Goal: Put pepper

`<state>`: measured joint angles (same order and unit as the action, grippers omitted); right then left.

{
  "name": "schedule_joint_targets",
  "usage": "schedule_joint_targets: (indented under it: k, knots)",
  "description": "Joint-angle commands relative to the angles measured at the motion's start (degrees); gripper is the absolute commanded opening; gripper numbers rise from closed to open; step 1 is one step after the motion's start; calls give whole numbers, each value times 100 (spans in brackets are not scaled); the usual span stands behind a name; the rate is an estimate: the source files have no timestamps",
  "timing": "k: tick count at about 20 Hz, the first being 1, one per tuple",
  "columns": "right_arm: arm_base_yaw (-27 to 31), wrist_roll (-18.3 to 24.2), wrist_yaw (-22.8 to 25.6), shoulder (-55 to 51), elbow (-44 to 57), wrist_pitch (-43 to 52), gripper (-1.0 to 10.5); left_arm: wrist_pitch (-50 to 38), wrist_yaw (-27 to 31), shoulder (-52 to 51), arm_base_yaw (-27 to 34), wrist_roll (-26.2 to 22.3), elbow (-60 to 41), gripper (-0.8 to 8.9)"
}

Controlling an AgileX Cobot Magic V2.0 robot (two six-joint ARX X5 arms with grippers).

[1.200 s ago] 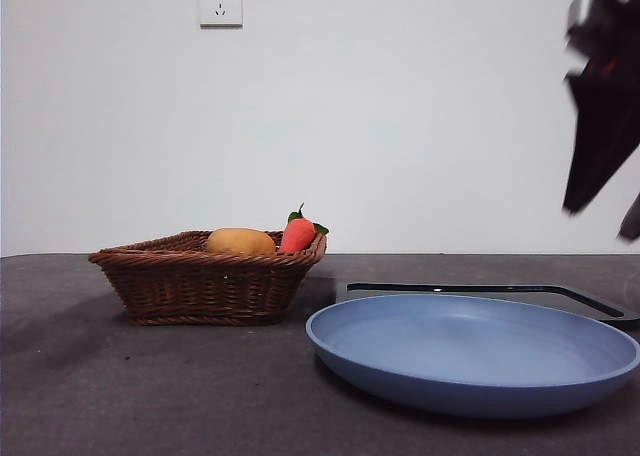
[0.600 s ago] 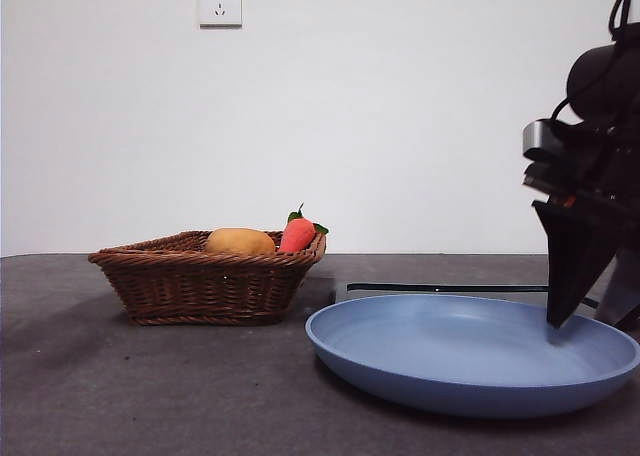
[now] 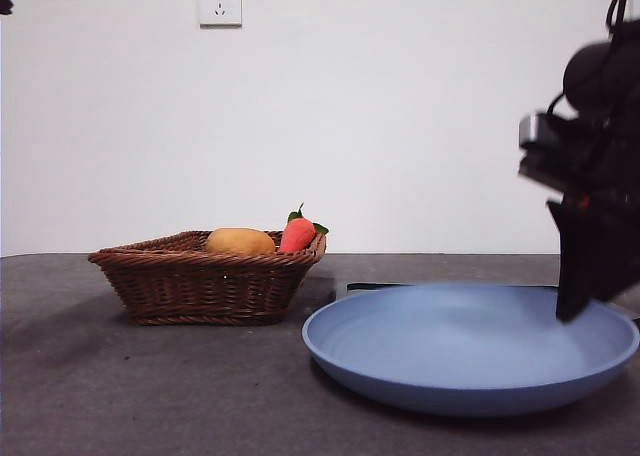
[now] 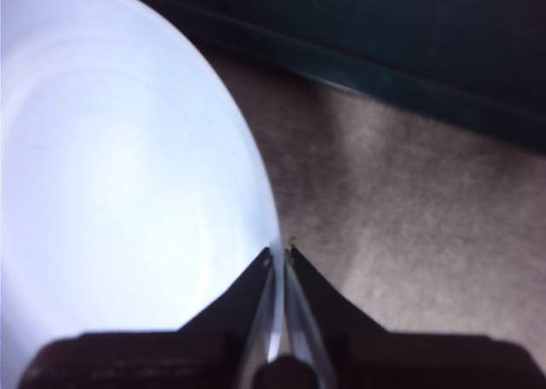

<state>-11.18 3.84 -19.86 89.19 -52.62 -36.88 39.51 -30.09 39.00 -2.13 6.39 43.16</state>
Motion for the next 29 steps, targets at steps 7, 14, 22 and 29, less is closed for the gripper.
schedule_joint_targets:
  k: [7,14,22,29]
  knots:
    - [210,-162,77,-1764,-195,-227,5,-133,1412,2393,-1215,763,1648,349]
    - [520,-168,74,-2844,-396,-520,5,155,2282,5082,-1814,1025,3626,349]
    - [520,-188,68,-3049,-396,-623,5,269,2586,6795,-2000,1434,4461,349]
    - [516,-181,31,-3049,-396,-645,5,136,2726,7394,-2002,1648,4465,349]
